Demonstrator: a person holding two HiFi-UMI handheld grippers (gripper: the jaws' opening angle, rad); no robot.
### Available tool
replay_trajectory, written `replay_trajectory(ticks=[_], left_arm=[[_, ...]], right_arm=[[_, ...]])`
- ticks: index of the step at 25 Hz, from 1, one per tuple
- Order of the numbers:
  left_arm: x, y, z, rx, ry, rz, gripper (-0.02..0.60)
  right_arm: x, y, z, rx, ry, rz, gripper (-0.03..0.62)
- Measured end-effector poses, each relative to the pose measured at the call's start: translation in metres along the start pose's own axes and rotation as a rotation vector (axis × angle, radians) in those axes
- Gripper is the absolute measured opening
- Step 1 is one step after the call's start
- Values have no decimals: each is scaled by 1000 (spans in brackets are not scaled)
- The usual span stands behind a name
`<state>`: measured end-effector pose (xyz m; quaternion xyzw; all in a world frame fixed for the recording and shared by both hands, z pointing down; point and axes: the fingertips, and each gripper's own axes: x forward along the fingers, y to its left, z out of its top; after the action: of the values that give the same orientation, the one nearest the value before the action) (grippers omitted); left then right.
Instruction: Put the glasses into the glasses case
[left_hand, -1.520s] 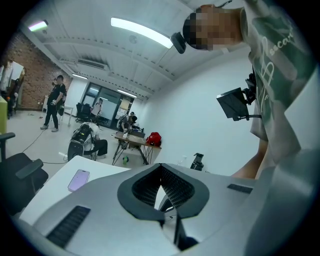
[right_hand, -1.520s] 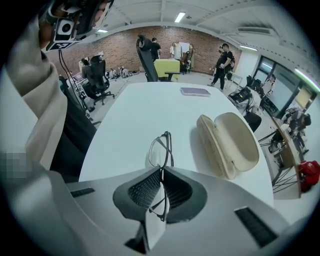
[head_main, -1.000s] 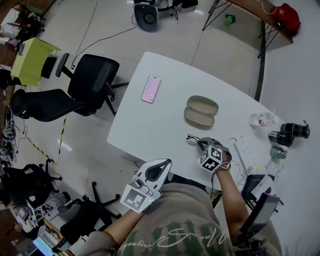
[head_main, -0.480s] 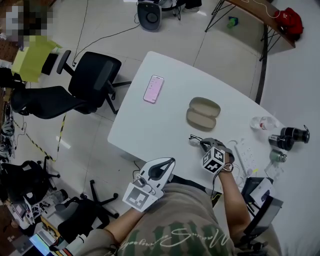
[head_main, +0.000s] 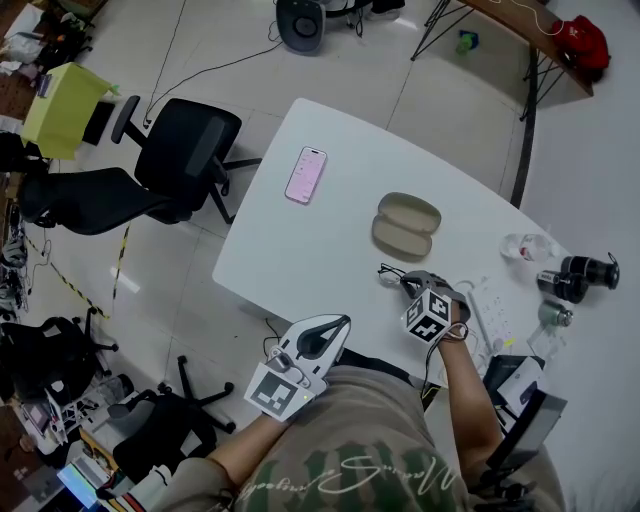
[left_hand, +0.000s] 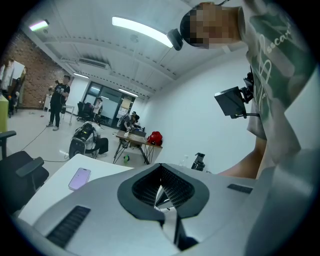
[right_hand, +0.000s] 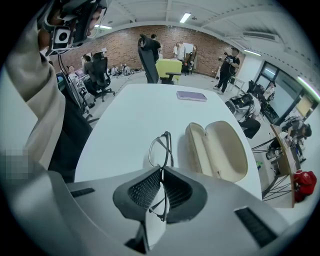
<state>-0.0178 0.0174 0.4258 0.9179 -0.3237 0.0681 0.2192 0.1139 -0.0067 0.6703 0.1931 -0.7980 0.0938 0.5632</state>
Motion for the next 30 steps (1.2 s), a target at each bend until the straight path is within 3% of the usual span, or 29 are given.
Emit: replay_trajectory(ticks=[16,21,30], left_arm=[[6,4,0,10,10,20,8],[11,-2,-2,61,35,-1,8],[8,3,2,40,36,-2,8]], right_arm=[[-2,-14,5,2,-11,-8,29],[-4,-21,11,17,-17,-11,29],[-2,-30,29,-5,-26,-24,29]])
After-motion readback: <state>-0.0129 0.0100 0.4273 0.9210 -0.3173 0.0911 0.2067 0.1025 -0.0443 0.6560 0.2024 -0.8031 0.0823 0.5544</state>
